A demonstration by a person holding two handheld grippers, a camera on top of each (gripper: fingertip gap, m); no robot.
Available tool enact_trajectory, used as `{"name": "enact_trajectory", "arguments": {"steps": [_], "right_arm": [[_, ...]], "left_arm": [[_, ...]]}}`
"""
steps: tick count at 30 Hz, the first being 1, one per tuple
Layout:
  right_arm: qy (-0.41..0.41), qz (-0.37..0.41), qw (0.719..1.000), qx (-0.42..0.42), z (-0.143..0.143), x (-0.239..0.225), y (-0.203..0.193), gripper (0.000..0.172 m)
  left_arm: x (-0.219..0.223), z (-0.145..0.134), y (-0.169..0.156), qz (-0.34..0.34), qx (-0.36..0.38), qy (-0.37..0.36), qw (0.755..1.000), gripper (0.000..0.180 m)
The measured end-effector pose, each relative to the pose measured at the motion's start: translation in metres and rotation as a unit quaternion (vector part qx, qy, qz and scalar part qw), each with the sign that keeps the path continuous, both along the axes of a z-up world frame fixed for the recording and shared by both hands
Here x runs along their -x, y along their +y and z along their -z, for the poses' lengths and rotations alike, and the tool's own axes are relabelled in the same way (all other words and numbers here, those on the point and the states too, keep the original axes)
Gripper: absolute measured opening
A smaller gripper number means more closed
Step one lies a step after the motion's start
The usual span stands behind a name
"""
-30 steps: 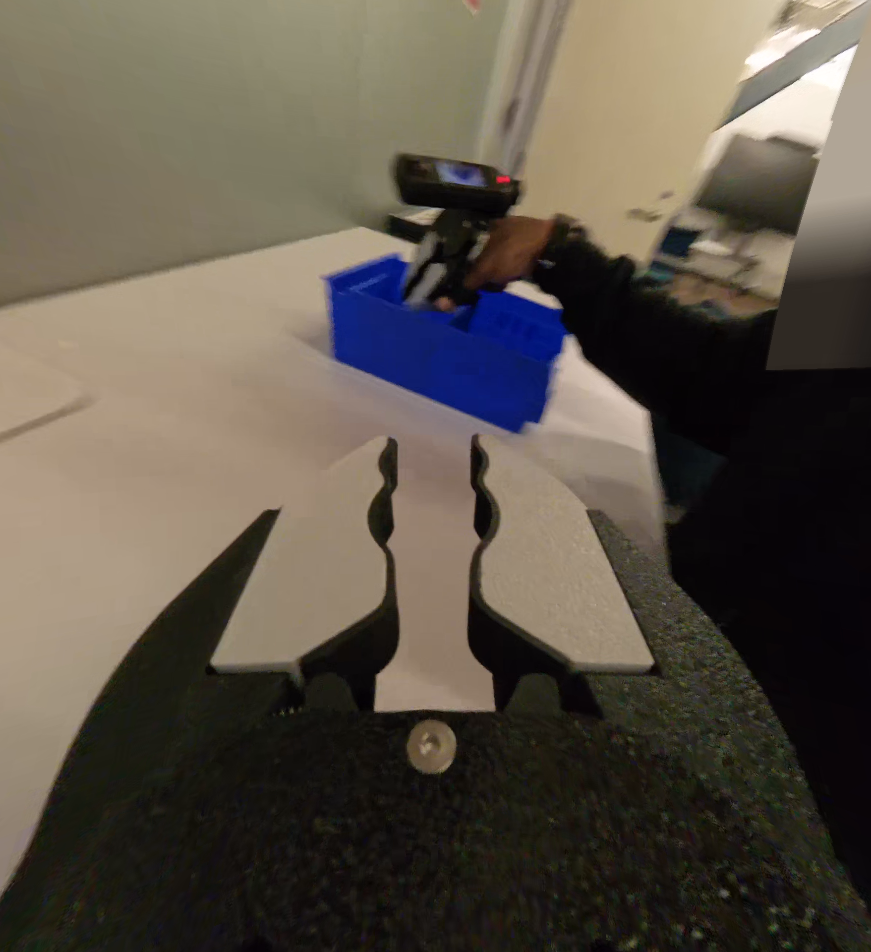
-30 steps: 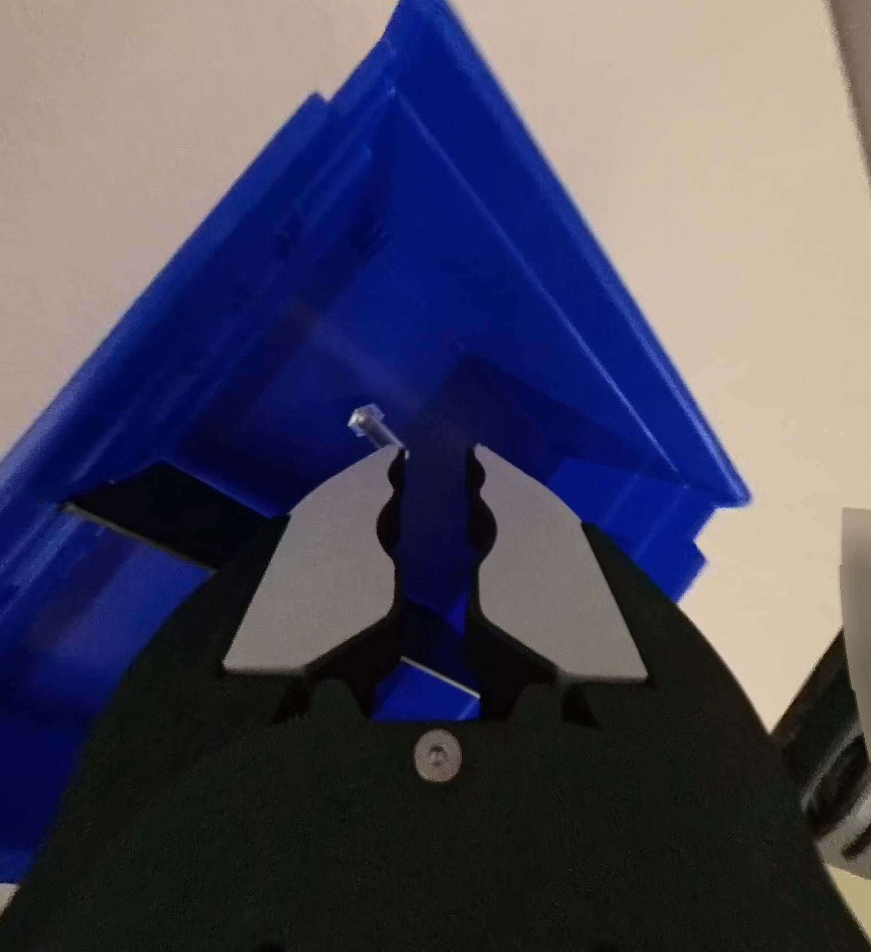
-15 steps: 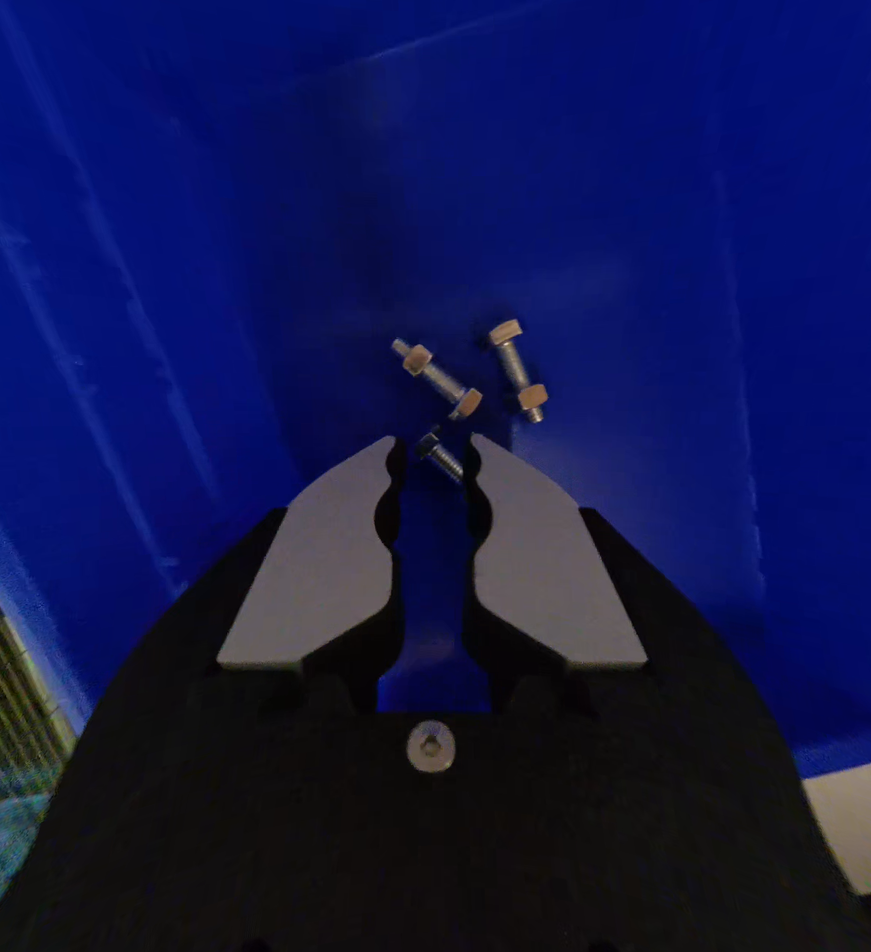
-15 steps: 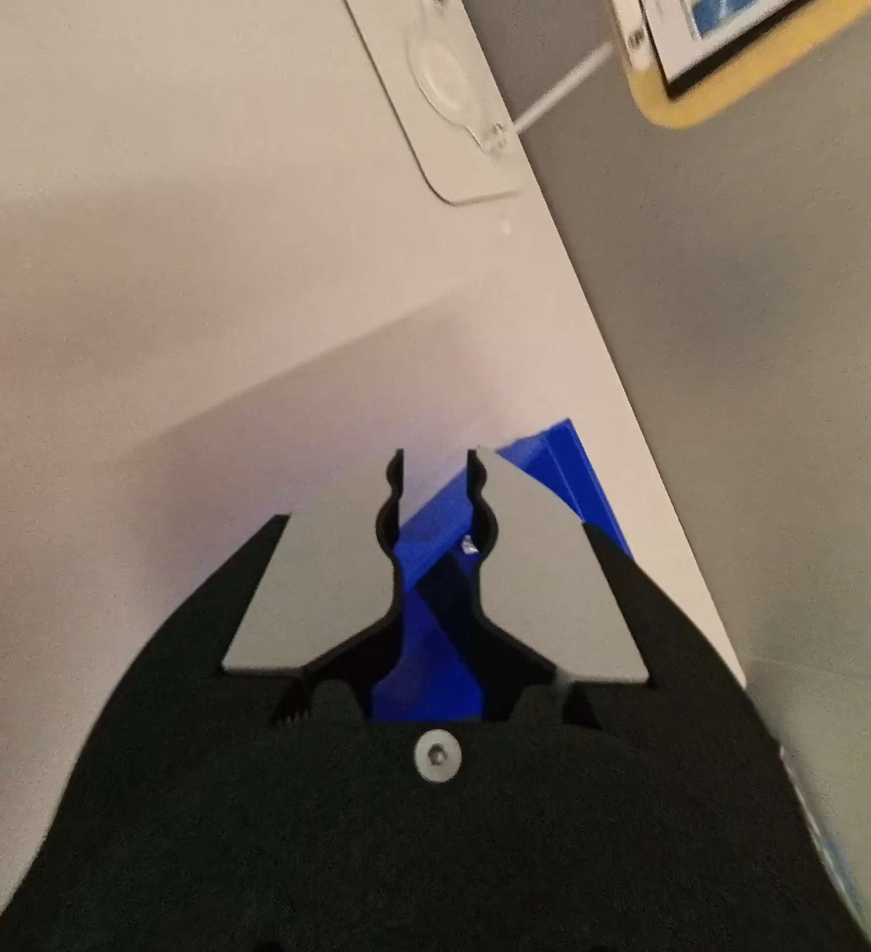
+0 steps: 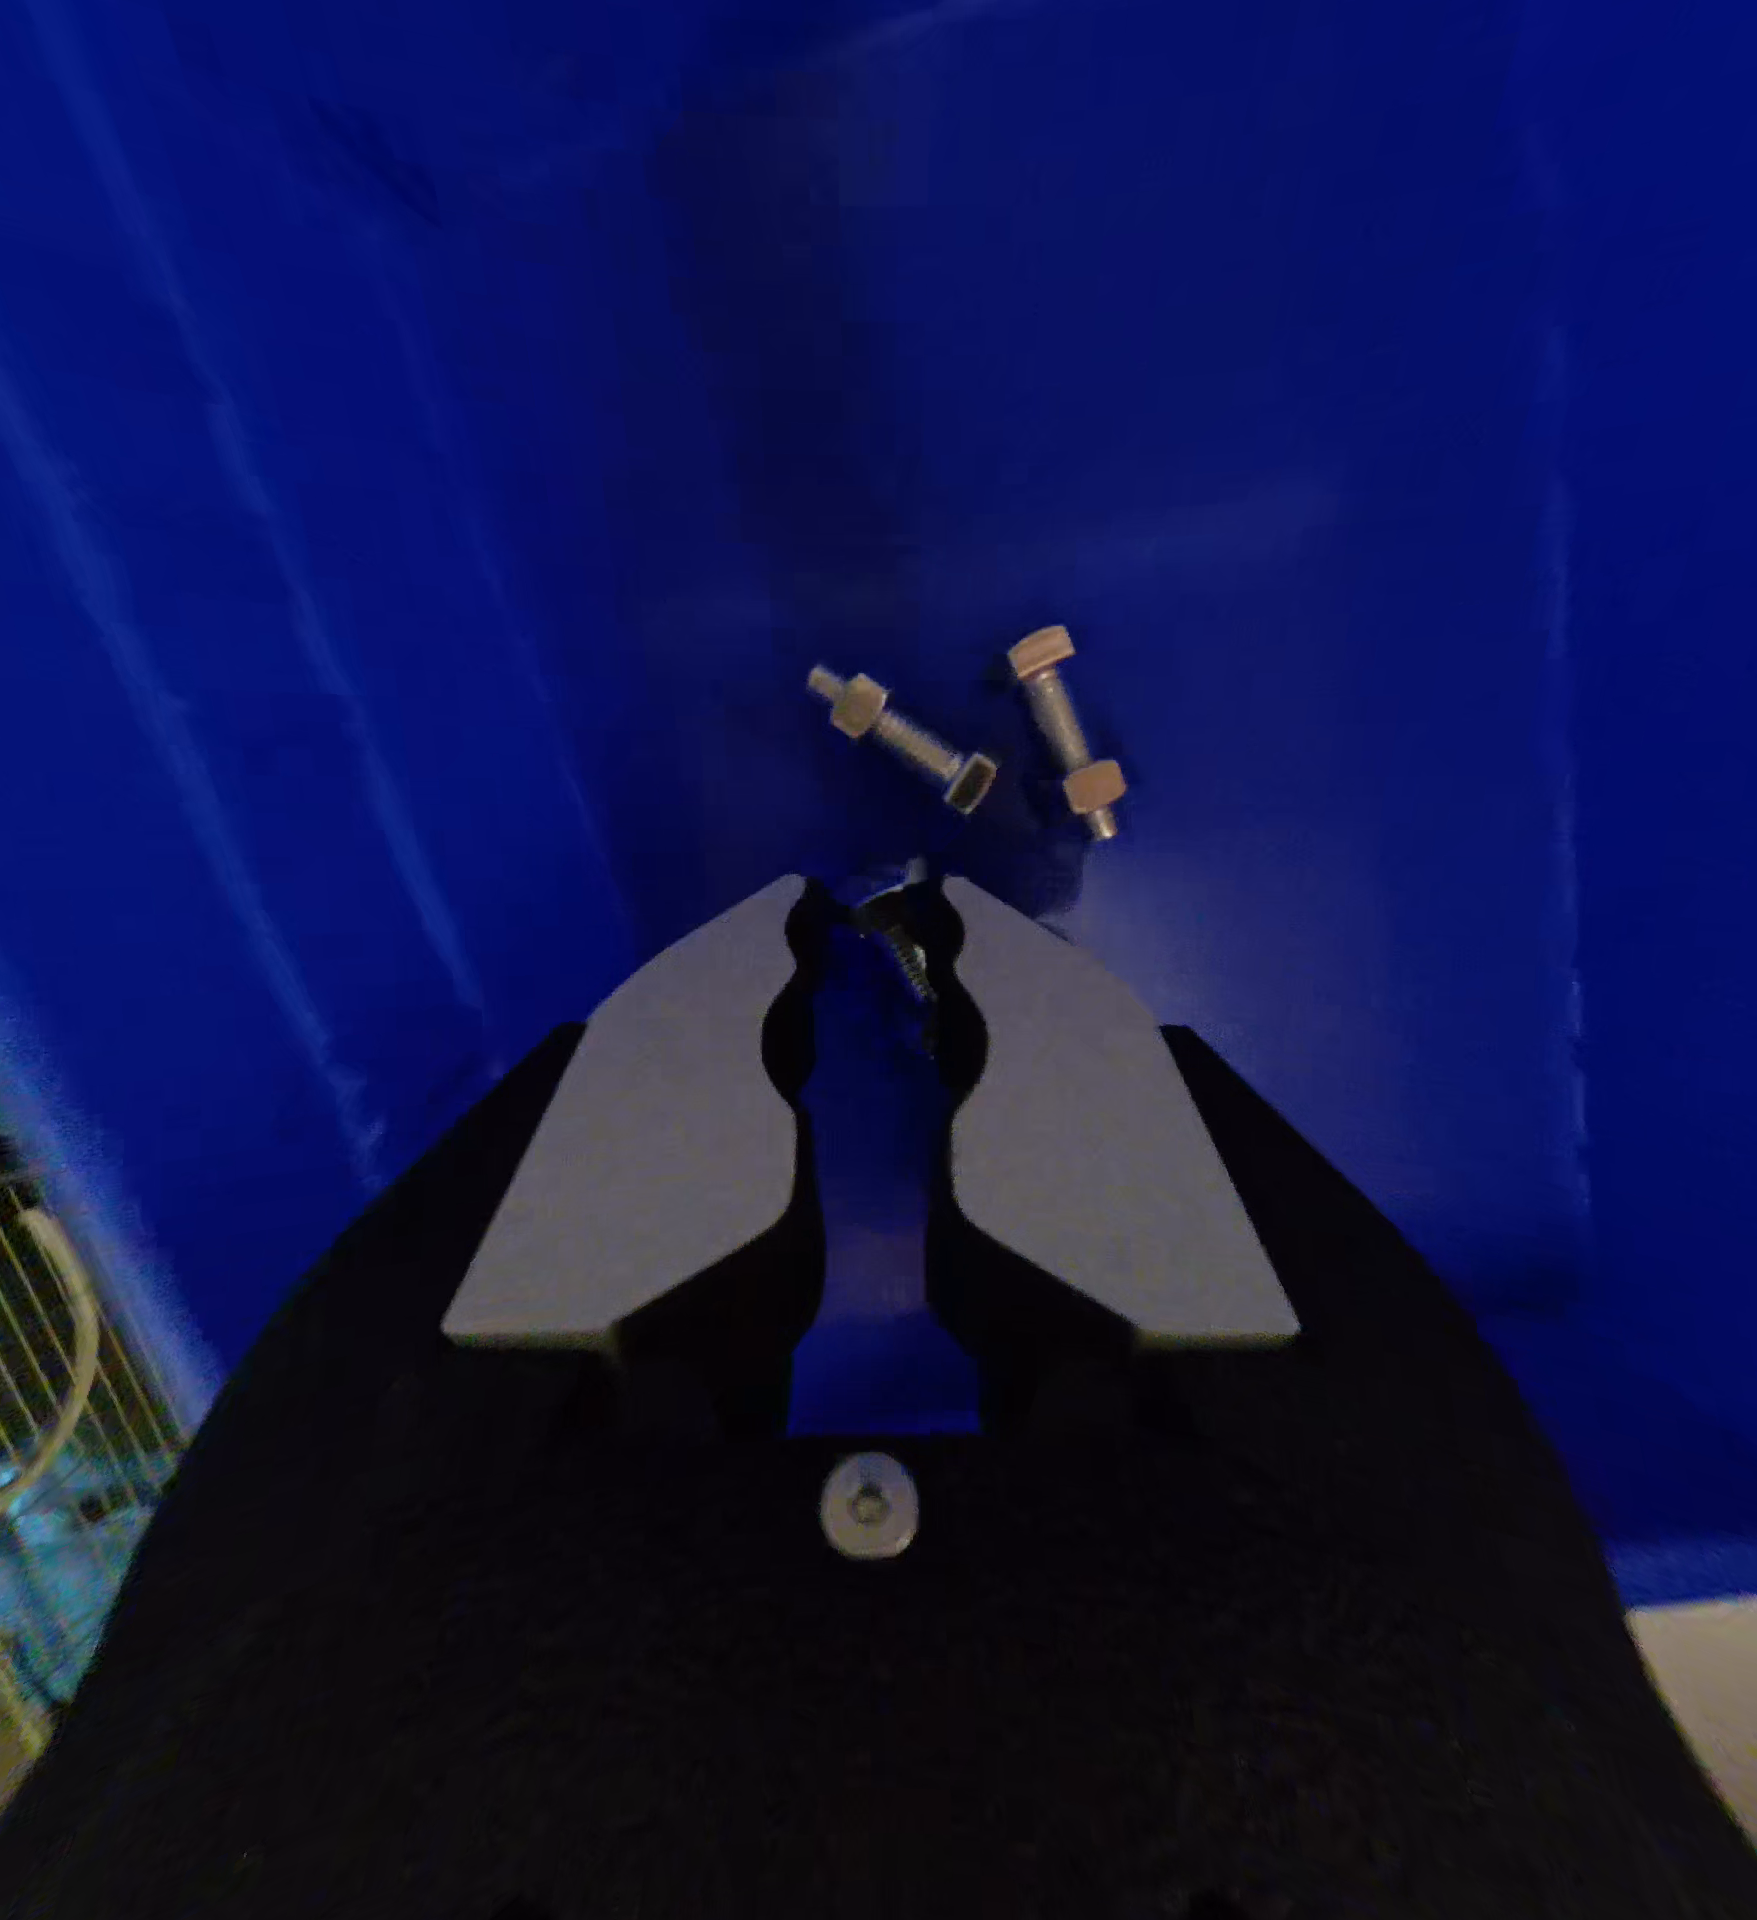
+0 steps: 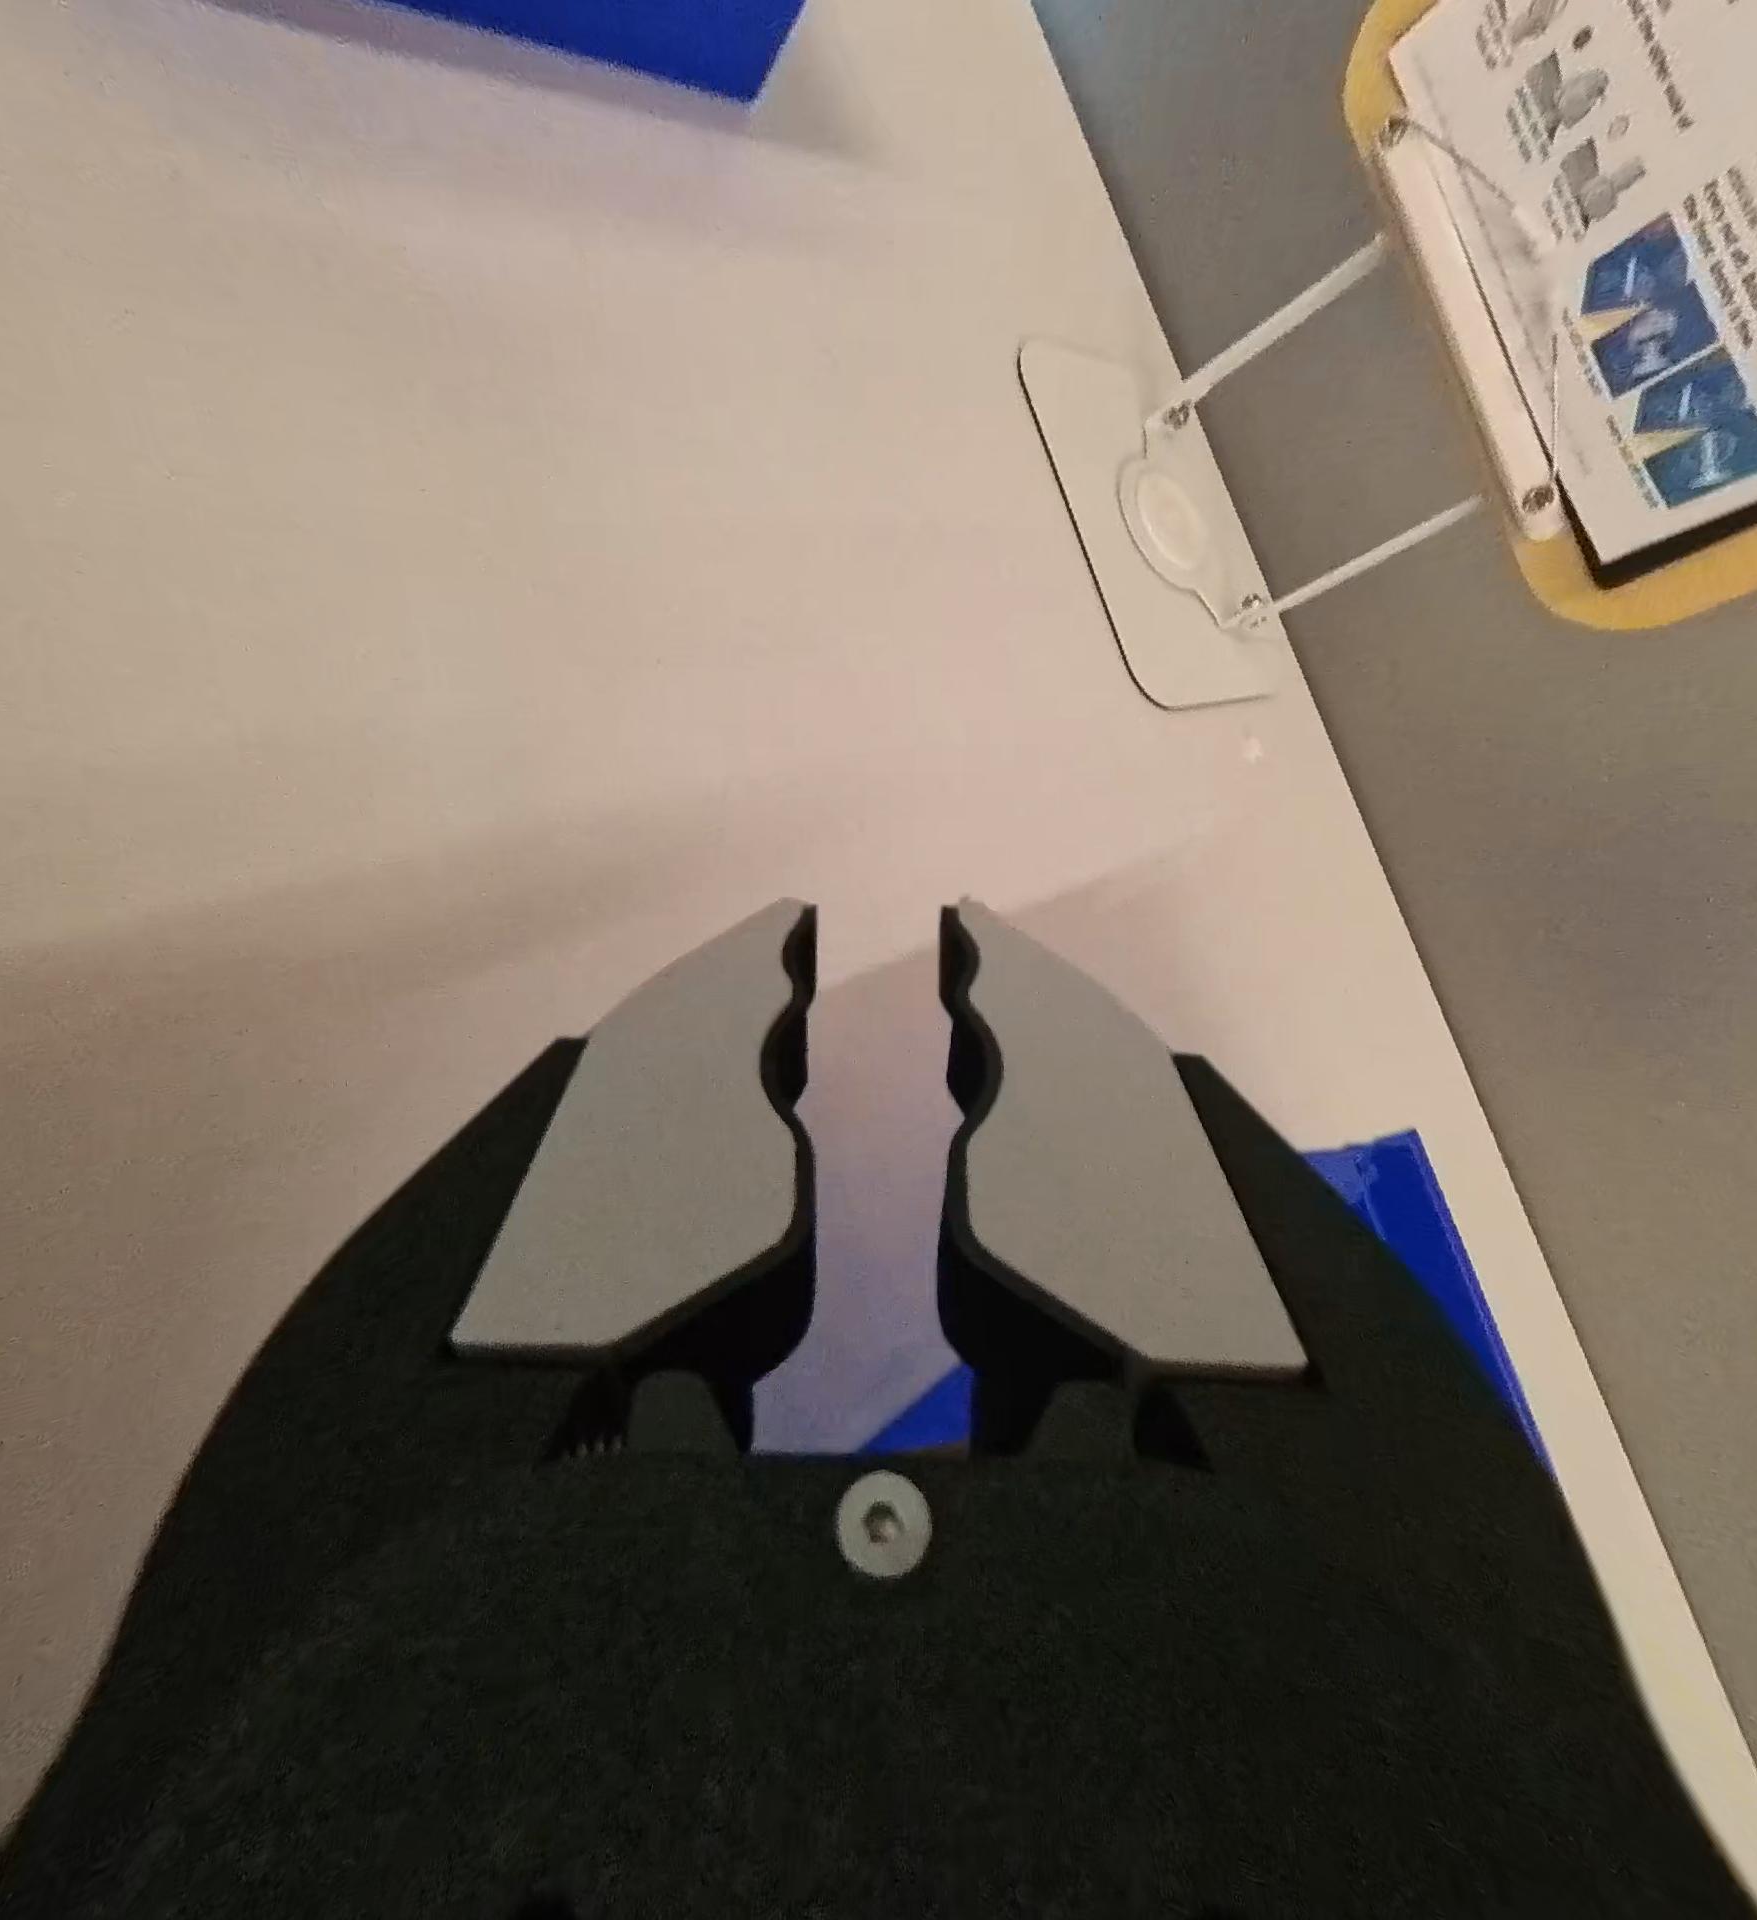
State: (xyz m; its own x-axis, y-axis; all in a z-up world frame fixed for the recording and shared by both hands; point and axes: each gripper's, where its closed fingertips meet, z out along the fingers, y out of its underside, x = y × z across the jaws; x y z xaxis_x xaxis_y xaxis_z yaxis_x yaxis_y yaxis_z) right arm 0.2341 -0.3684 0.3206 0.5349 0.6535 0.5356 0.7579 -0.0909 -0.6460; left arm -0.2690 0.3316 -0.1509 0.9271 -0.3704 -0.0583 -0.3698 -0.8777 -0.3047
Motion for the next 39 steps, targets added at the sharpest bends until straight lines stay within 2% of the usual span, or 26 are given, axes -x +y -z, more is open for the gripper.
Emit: {"name": "enact_trajectory", "arguments": {"steps": [3,4,5,6,7,9,10,12,14,16,18,21,25,29,32,35,39], "right_arm": [[0.039,-0.020,0.999,-0.009,0.002,0.019,0.007,0.022],[0.059,-0.032,0.998,-0.011,0.001,0.029,0.010,0.022],[0.085,-0.045,0.995,-0.017,-0.002,0.040,0.014,0.022],[0.118,-0.058,0.991,-0.022,-0.006,0.053,0.019,0.022],[0.161,-0.072,0.984,-0.022,-0.011,0.067,0.025,0.022],[0.280,-0.103,0.954,0.007,-0.024,0.097,0.034,0.024],[0.347,-0.119,0.930,0.033,-0.032,0.110,0.037,0.026],[0.461,-0.133,0.873,0.090,-0.042,0.123,0.045,0.031],[0.540,-0.122,0.822,0.131,-0.042,0.117,0.055,0.036],[0.601,-0.105,0.777,0.154,-0.039,0.102,0.064,0.038],[0.637,-0.102,0.743,0.177,-0.034,0.091,0.067,0.037],[0.657,-0.117,0.714,0.210,-0.026,0.090,0.066,0.035],[0.652,-0.122,0.707,0.247,-0.013,0.101,0.063,0.035],[0.668,-0.123,0.692,0.245,-0.010,0.097,0.065,0.019],[0.632,-0.124,0.735,0.210,-0.004,0.096,0.064,0.019],[0.562,-0.132,0.800,0.165,0.003,0.092,0.063,0.019],[0.417,-0.136,0.893,0.095,0.017,0.081,0.065,0.019]], "left_arm": [[-0.019,-0.055,-0.003,0.006,-0.109,-0.048,0.993,0.019],[-0.043,-0.081,-0.003,0.026,-0.157,-0.106,0.982,0.018],[-0.077,-0.112,-0.006,0.057,-0.208,-0.182,0.959,0.018],[-0.114,-0.145,-0.010,0.092,-0.258,-0.268,0.923,0.018],[-0.153,-0.174,-0.018,0.128,-0.295,-0.357,0.877,0.018],[-0.221,-0.215,-0.039,0.189,-0.341,-0.506,0.769,0.018],[-0.248,-0.223,-0.047,0.206,-0.357,-0.552,0.725,0.018],[-0.293,-0.214,-0.056,0.232,-0.365,-0.603,0.671,0.018],[-0.325,-0.197,-0.060,0.245,-0.362,-0.638,0.633,0.018],[-0.342,-0.180,-0.061,0.239,-0.354,-0.670,0.607,0.018],[-0.351,-0.168,-0.064,0.235,-0.341,-0.699,0.583,0.017],[-0.362,-0.154,-0.070,0.246,-0.327,-0.709,0.575,0.017],[-0.367,-0.144,-0.077,0.258,-0.328,-0.710,0.567,0.018],[-0.373,-0.133,-0.079,0.271,-0.328,-0.690,0.585,0.018],[-0.374,-0.128,-0.081,0.282,-0.315,-0.689,0.588,0.019],[-0.375,-0.122,-0.085,0.320,-0.289,-0.670,0.604,0.019],[-0.366,-0.115,-0.094,0.386,-0.227,-0.638,0.627,0.032]]}}
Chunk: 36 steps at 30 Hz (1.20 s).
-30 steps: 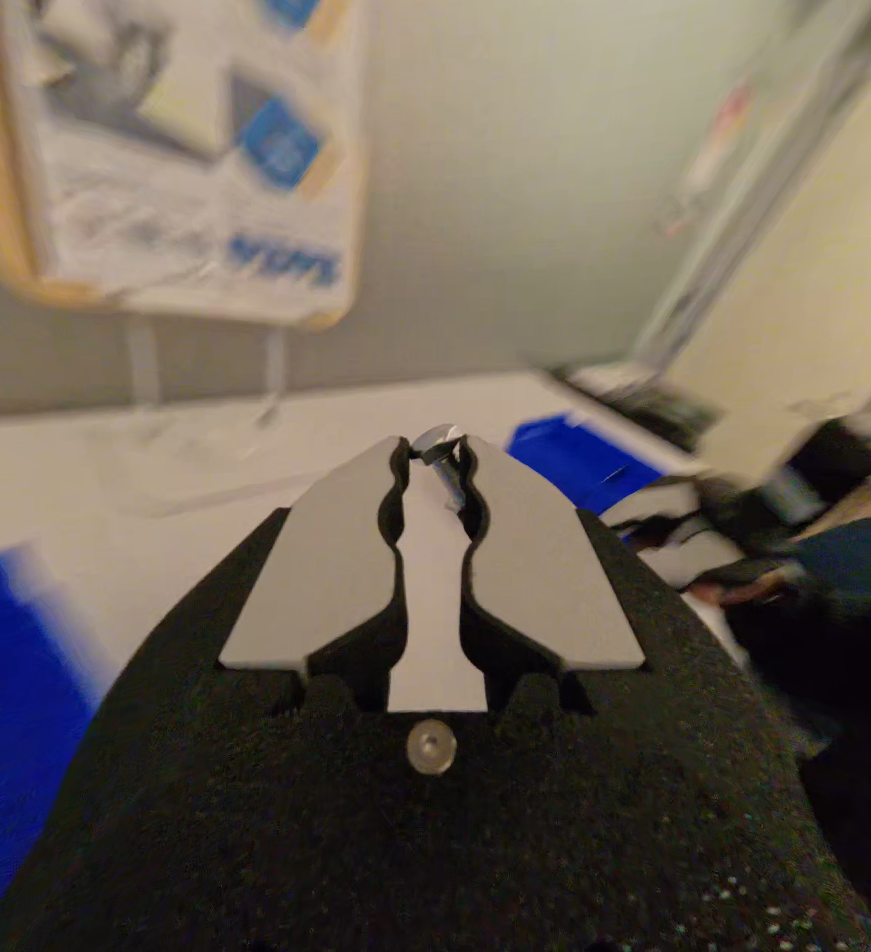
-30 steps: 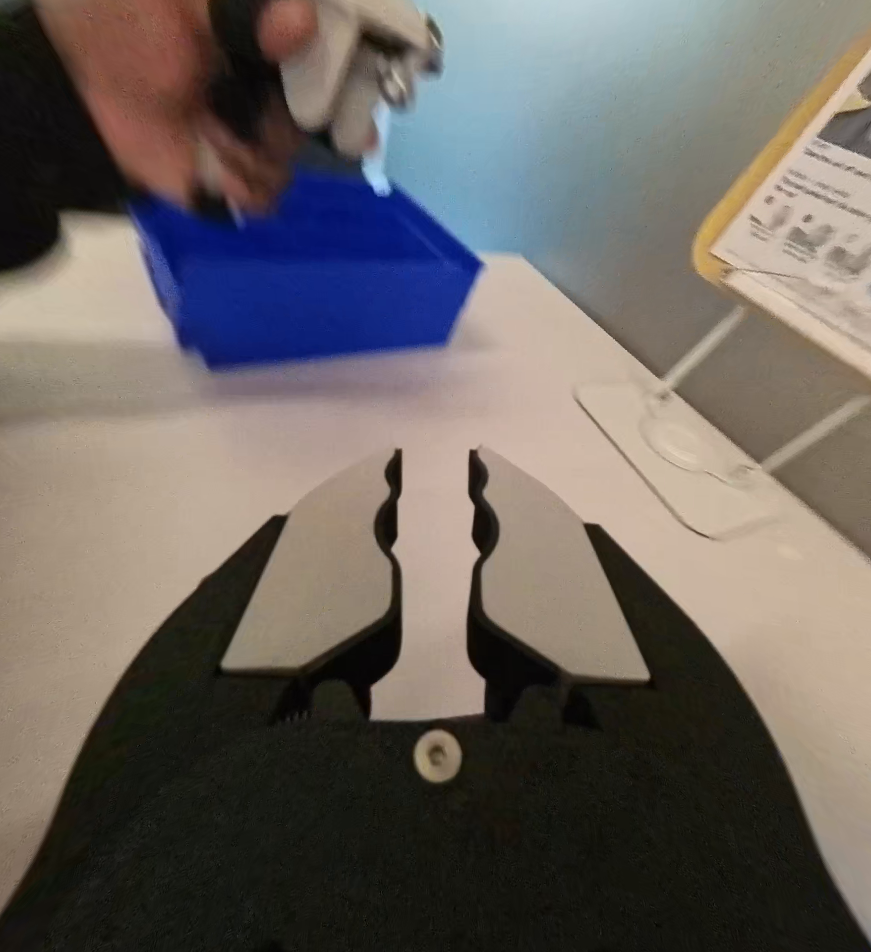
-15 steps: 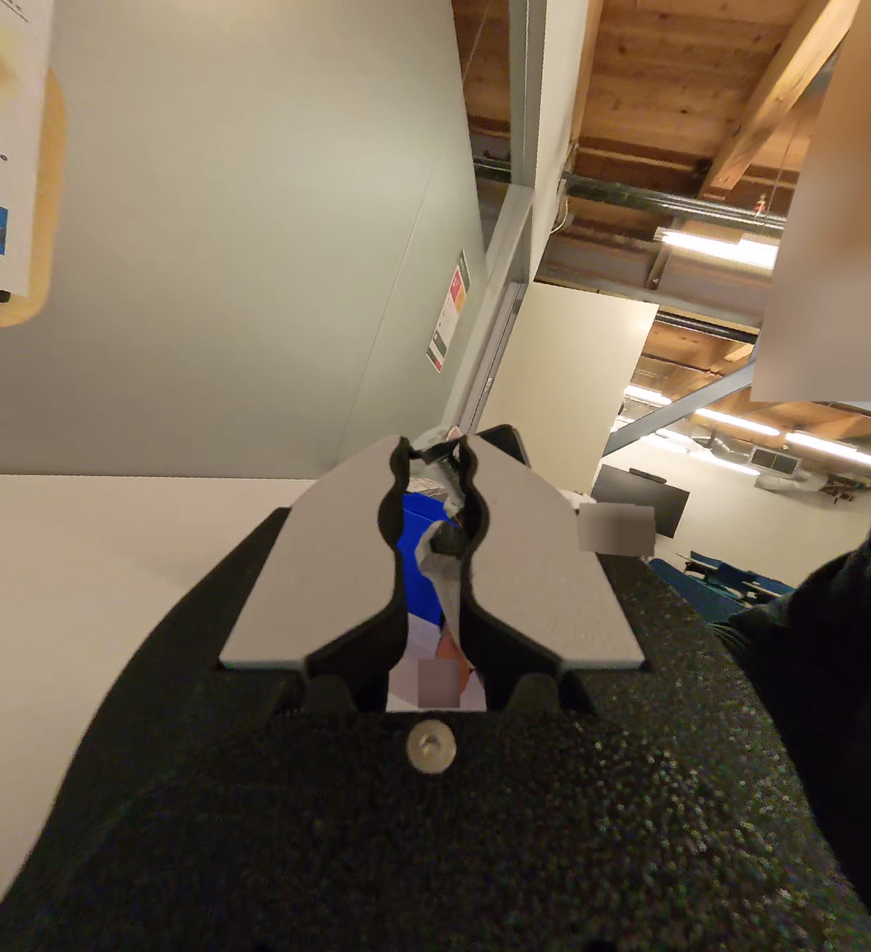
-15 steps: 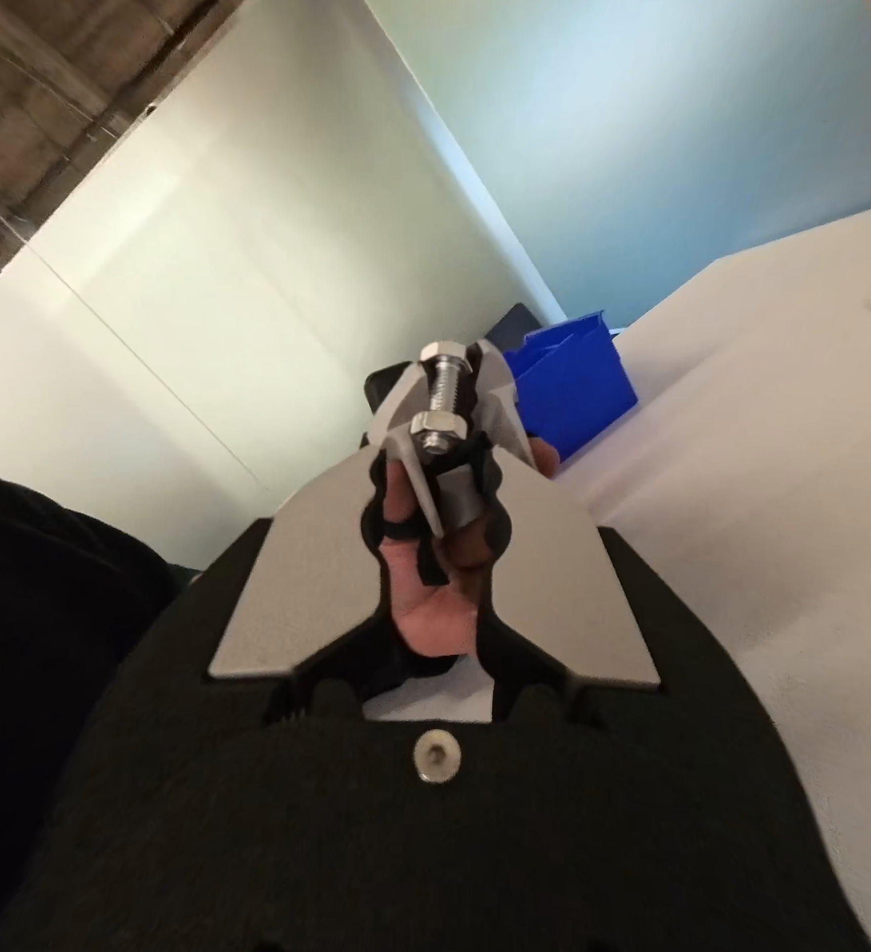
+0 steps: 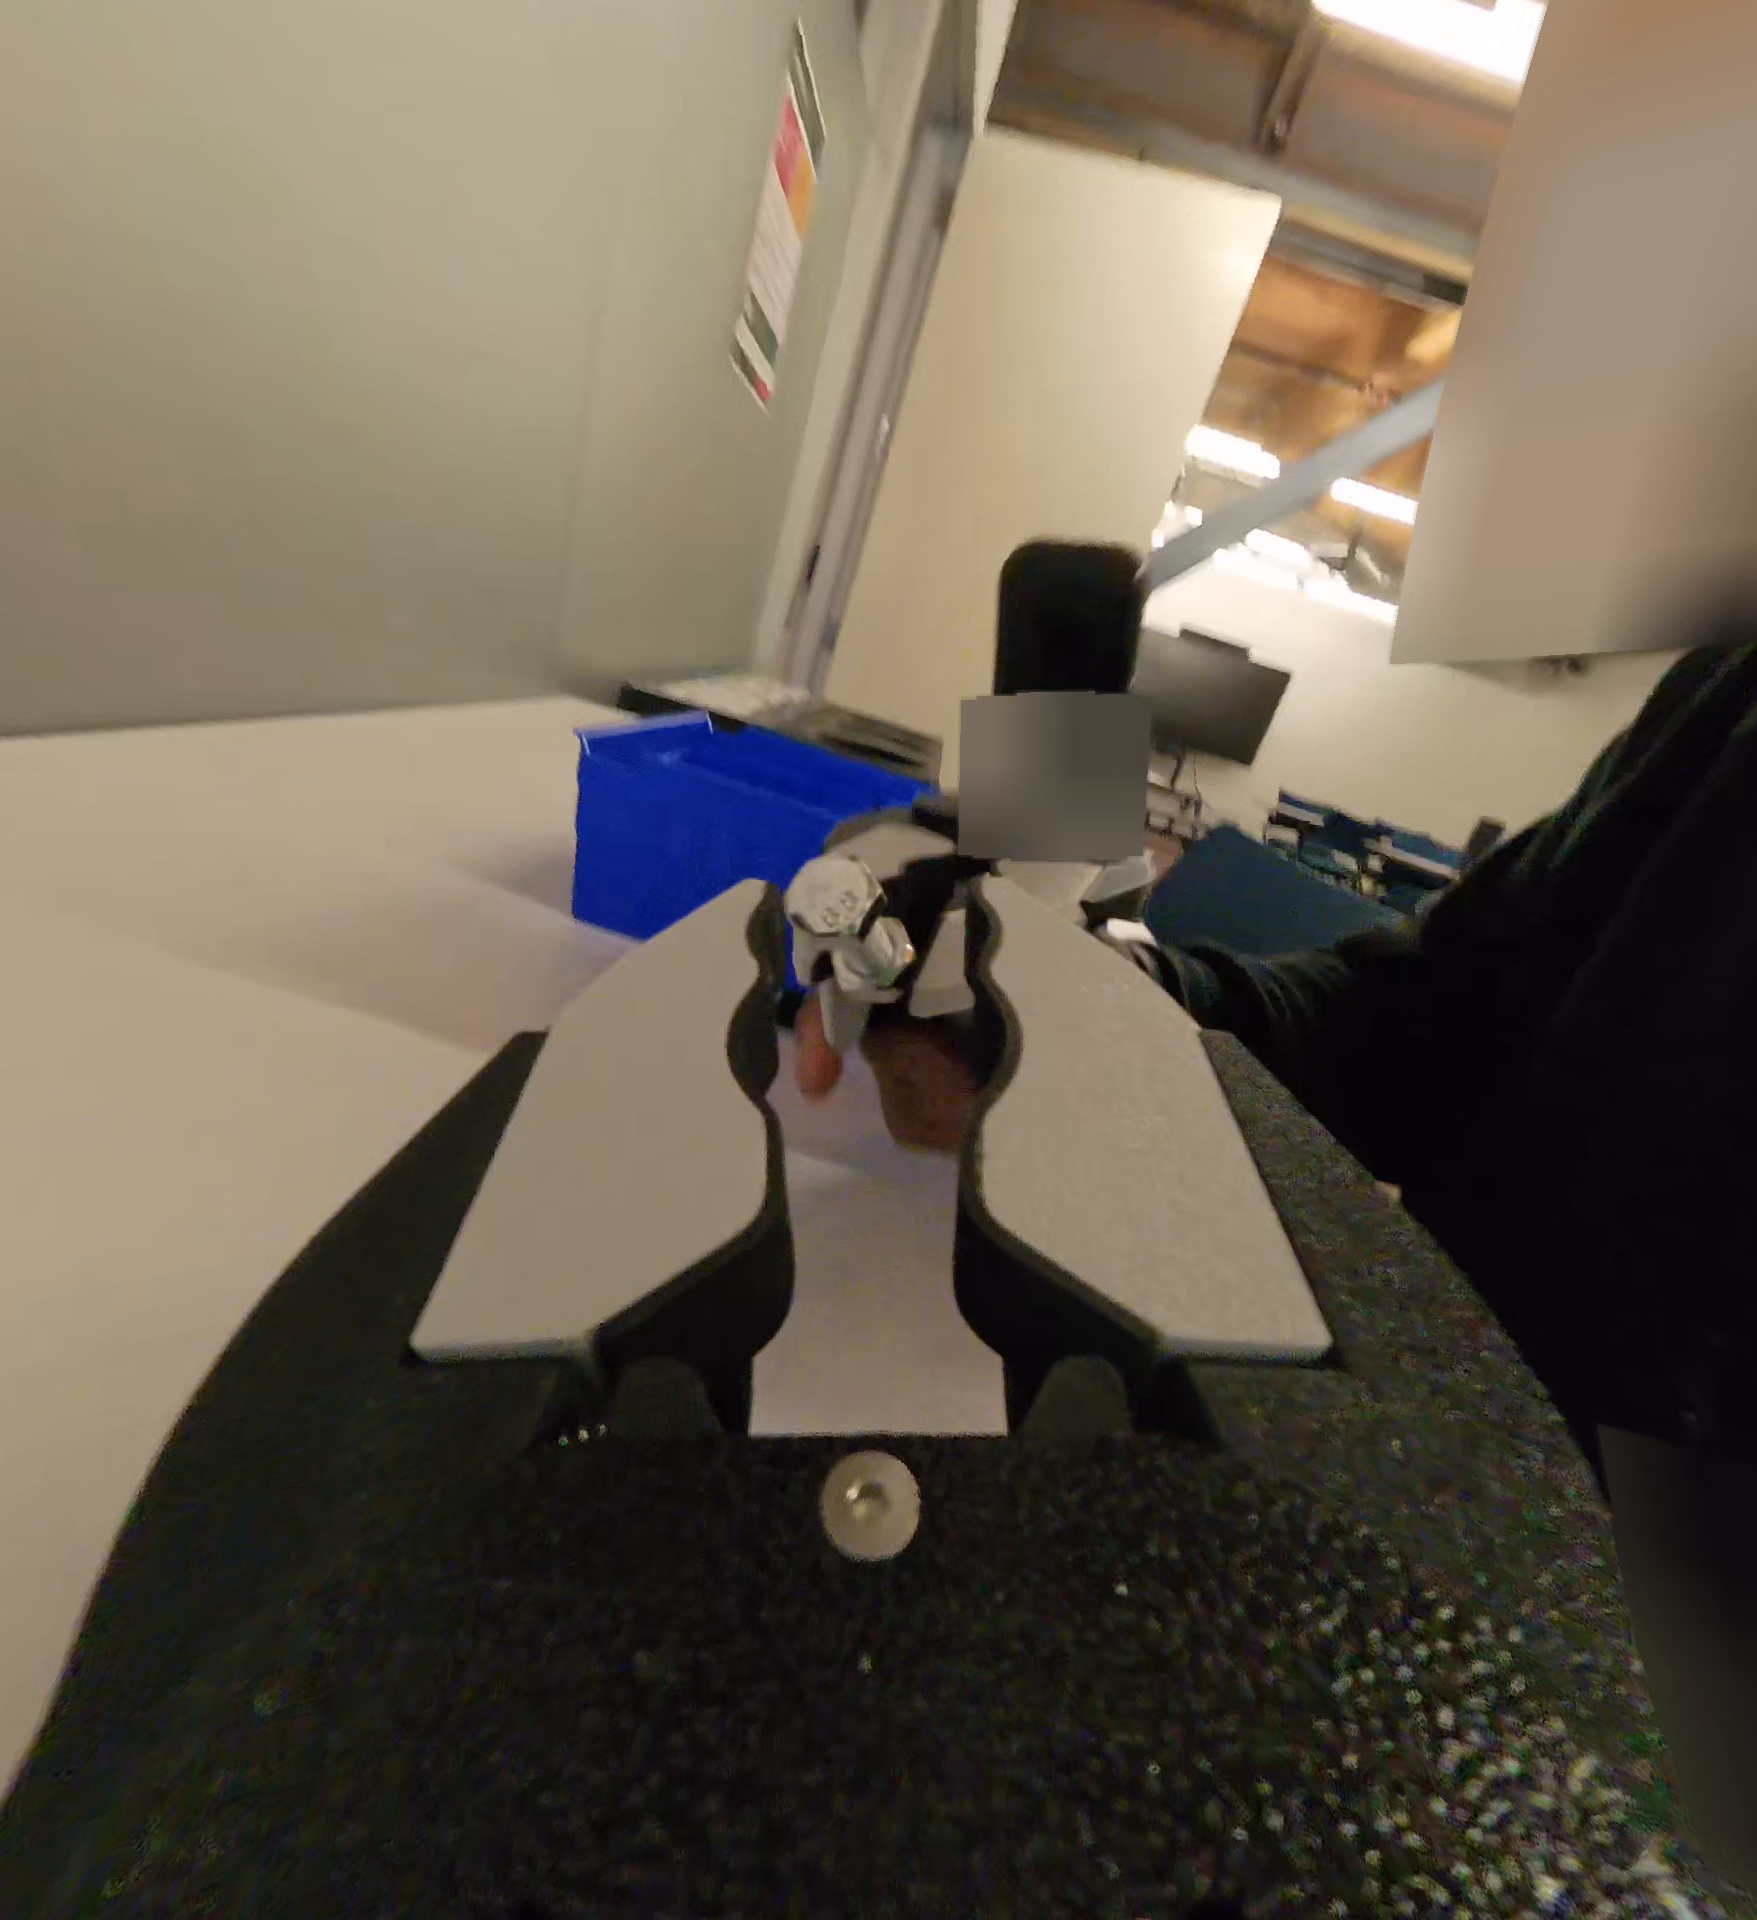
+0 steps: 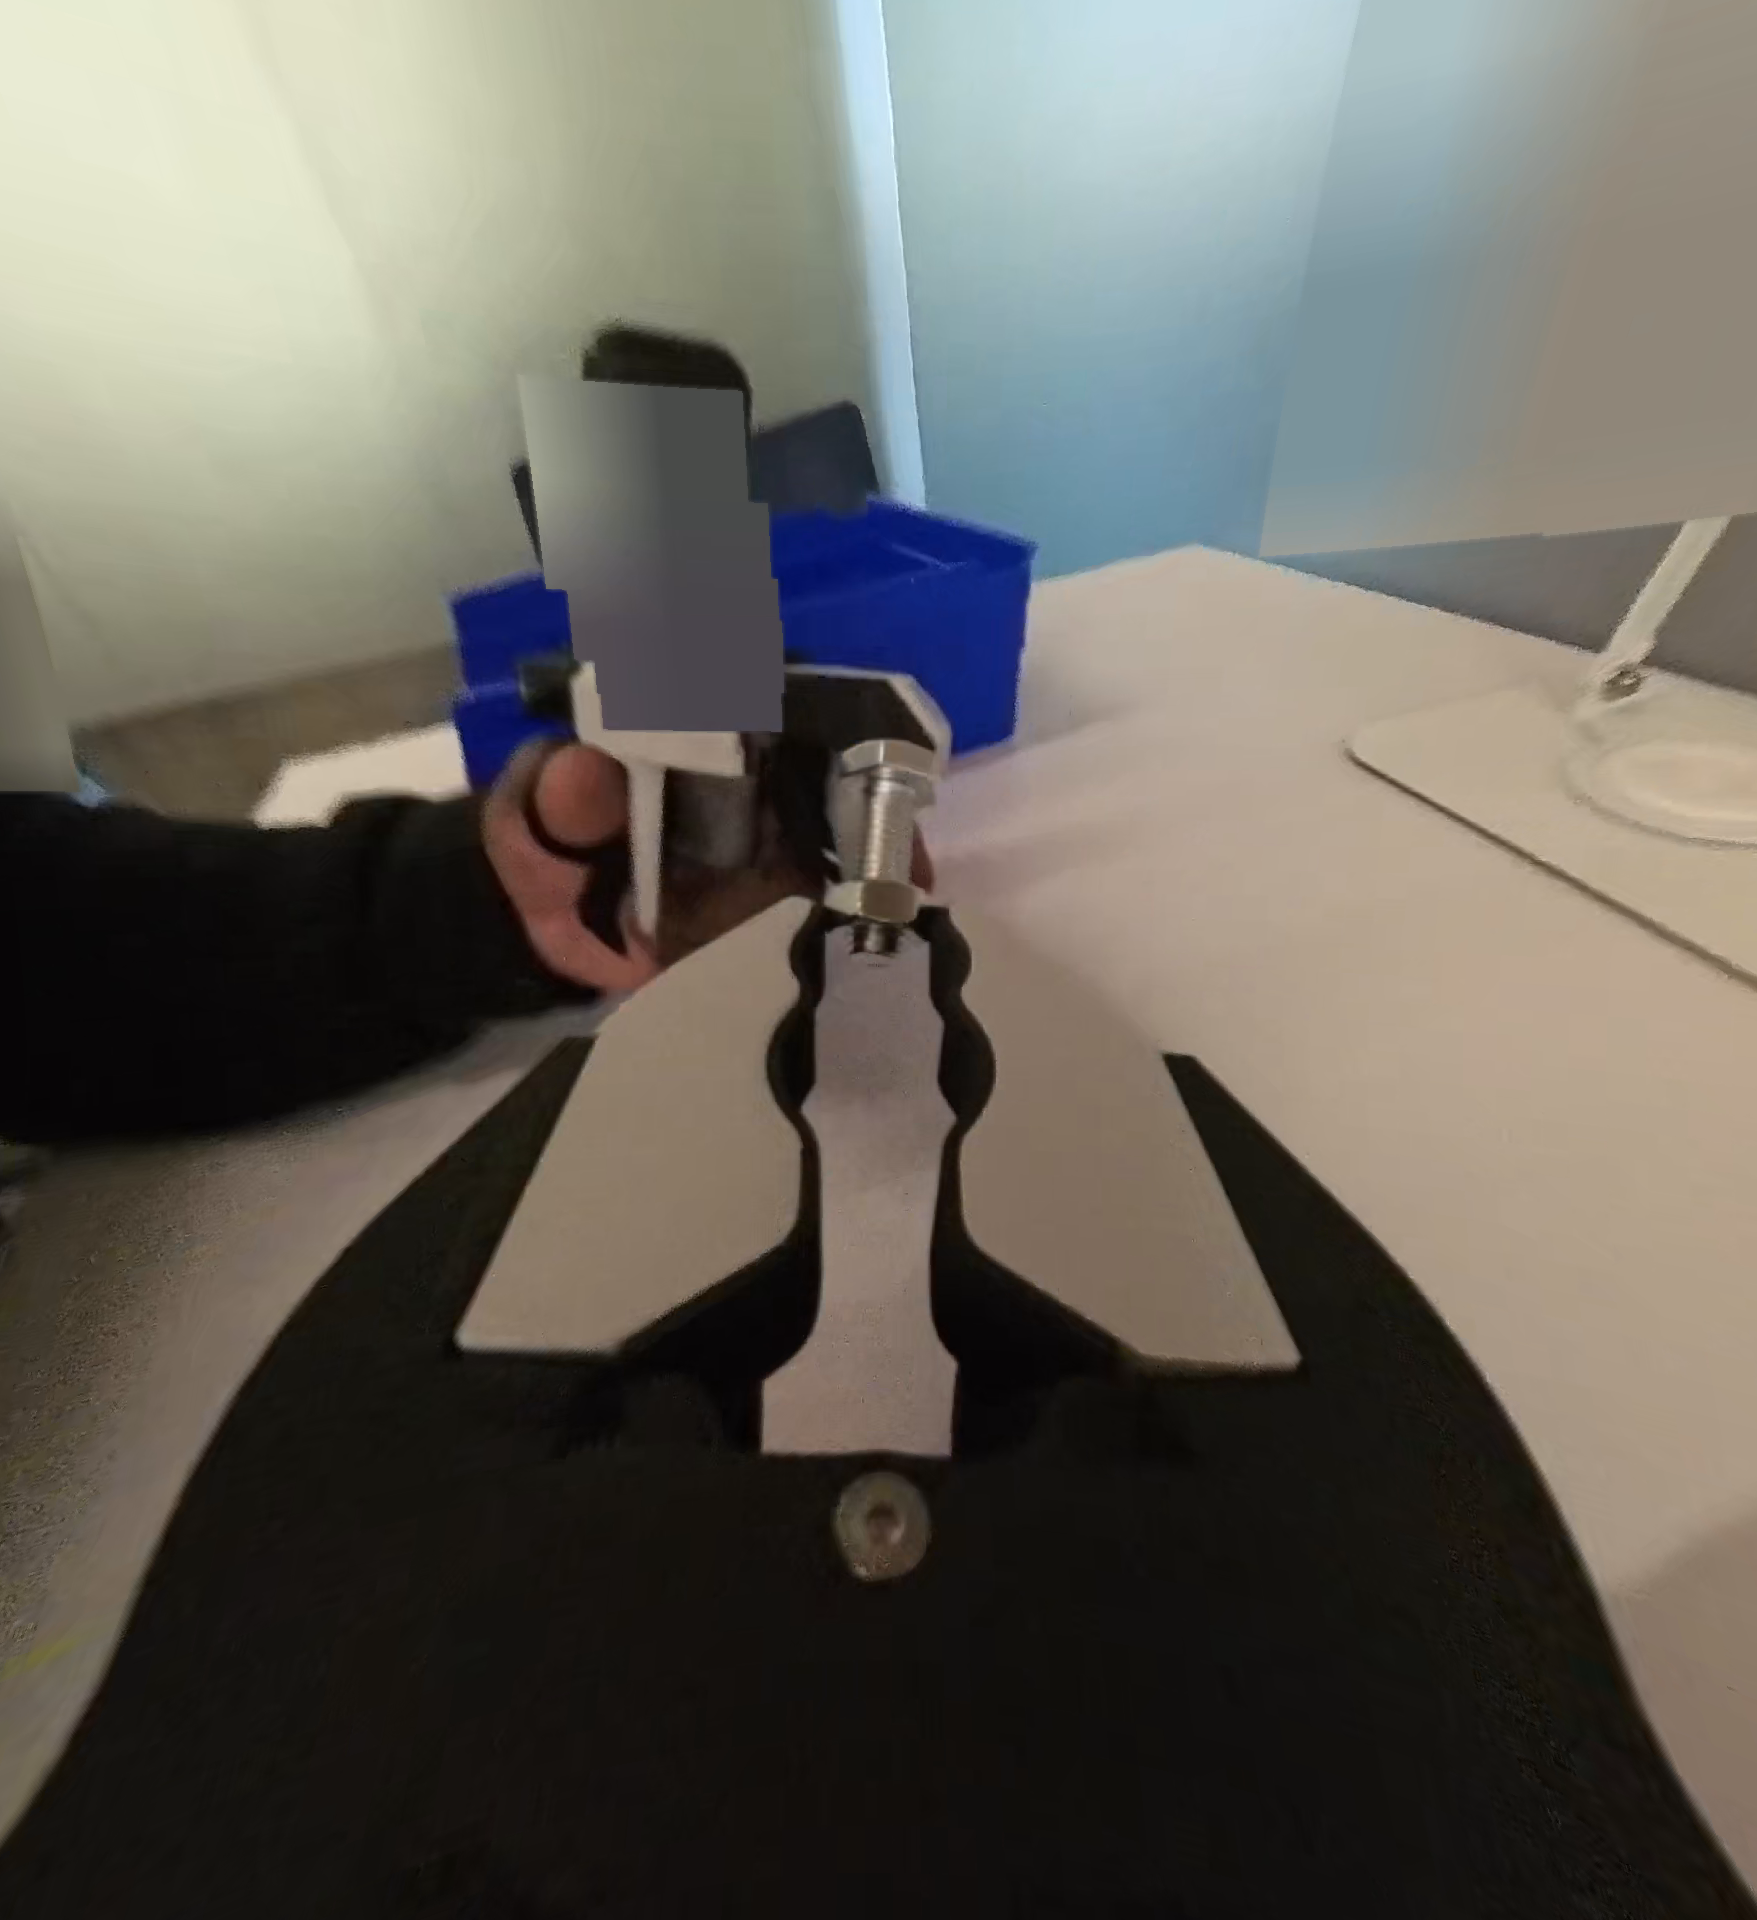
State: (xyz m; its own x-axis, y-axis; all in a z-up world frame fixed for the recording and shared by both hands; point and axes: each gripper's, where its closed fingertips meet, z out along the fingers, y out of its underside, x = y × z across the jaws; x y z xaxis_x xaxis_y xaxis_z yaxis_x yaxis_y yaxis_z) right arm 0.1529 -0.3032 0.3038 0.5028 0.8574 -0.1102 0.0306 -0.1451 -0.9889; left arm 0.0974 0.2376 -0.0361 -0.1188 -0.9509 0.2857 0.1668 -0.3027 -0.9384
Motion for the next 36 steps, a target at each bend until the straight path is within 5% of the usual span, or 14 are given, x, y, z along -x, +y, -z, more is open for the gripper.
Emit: {"name": "enact_trajectory", "arguments": {"steps": [4,8,26,36], "right_arm": [[-0.171,0.004,0.980,-0.098,0.021,-0.006,-0.003,0.019],[-0.239,-0.025,0.961,-0.137,0.033,0.001,-0.014,0.019],[-0.230,-0.043,0.954,-0.188,0.029,0.004,-0.022,0.019],[-0.205,-0.033,0.957,-0.204,0.023,0.004,-0.021,0.019]], "left_arm": [[0.005,0.017,-0.002,0.014,-0.010,0.083,0.996,0.037],[0.002,0.045,-0.015,0.054,-0.034,0.165,0.984,0.038],[0.007,0.049,-0.029,0.136,0.057,0.155,0.977,0.025],[0.006,0.045,-0.025,0.115,0.020,0.136,0.984,0.017]]}}
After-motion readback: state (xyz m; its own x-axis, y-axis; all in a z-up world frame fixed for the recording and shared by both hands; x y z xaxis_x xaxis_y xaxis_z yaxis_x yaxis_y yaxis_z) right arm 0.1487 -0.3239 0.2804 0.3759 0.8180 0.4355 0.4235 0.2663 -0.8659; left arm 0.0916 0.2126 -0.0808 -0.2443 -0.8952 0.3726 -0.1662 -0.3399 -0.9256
